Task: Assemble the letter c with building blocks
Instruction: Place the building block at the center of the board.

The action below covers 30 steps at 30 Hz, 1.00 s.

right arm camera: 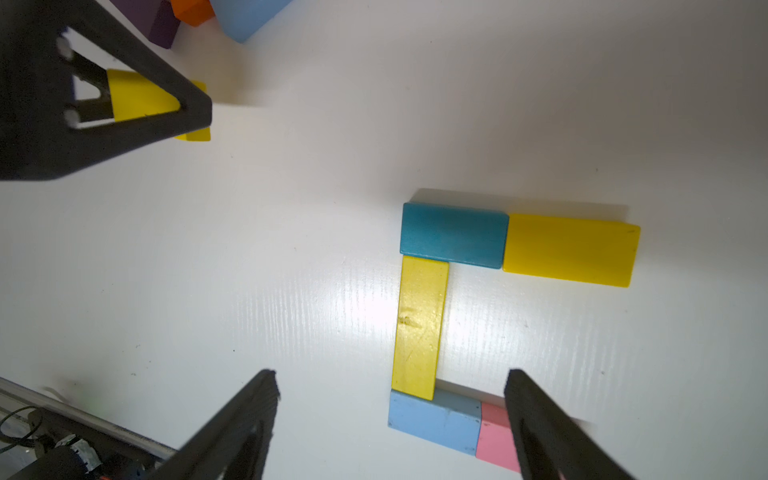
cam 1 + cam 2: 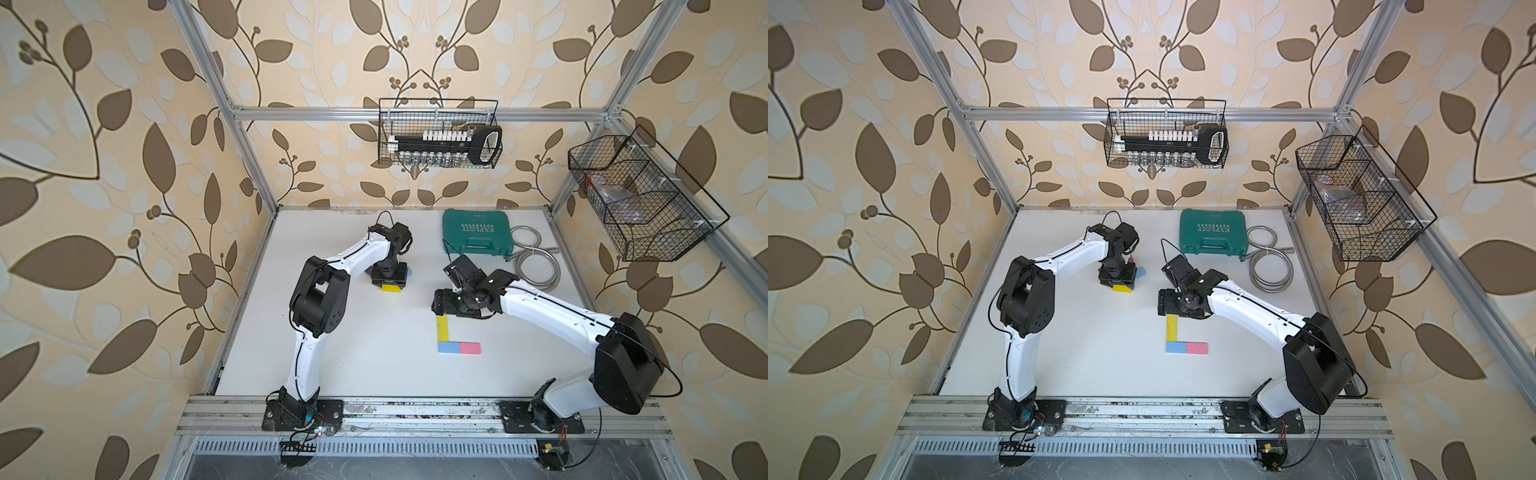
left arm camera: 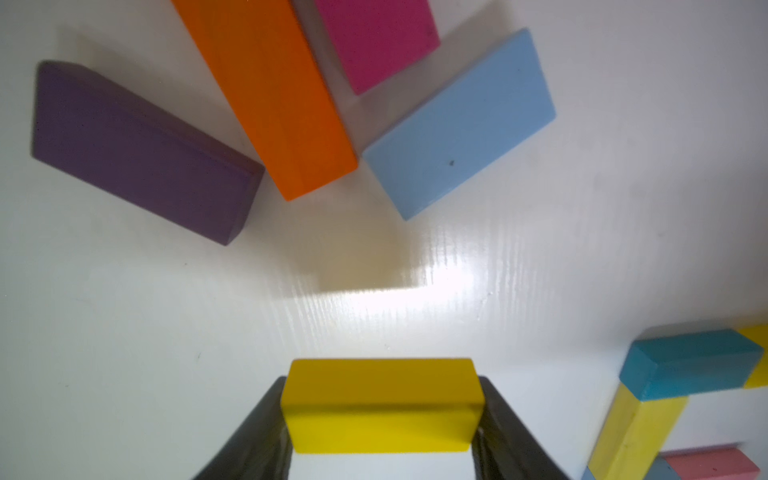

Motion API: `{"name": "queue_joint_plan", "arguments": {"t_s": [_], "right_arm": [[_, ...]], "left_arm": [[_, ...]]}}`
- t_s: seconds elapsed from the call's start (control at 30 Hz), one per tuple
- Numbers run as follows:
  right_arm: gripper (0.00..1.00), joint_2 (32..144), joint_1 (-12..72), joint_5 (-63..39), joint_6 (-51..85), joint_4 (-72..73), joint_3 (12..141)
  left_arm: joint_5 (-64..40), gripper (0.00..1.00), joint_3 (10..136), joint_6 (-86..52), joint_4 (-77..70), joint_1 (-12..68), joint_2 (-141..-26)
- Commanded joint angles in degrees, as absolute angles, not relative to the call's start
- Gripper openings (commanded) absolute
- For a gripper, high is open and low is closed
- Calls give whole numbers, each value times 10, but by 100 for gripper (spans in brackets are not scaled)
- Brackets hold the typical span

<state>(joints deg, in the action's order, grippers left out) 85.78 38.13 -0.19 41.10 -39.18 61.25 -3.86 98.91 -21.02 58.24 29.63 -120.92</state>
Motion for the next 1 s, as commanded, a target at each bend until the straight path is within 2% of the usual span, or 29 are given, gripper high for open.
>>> {"name": "queue_joint_plan", "arguments": {"t_s": [0.0,0.43,0.97], "right_arm": [[84,847,383,7,415,-390,606],[84,842,383,10,417,-390,595],[84,787,352,7,419,-392,539]], "left_arm": [[-16,38,988,-240,598,309,-1208],[-13,38,913,-300,547,340,-1184],[-13,38,984,-340,549,388,-1235]]}}
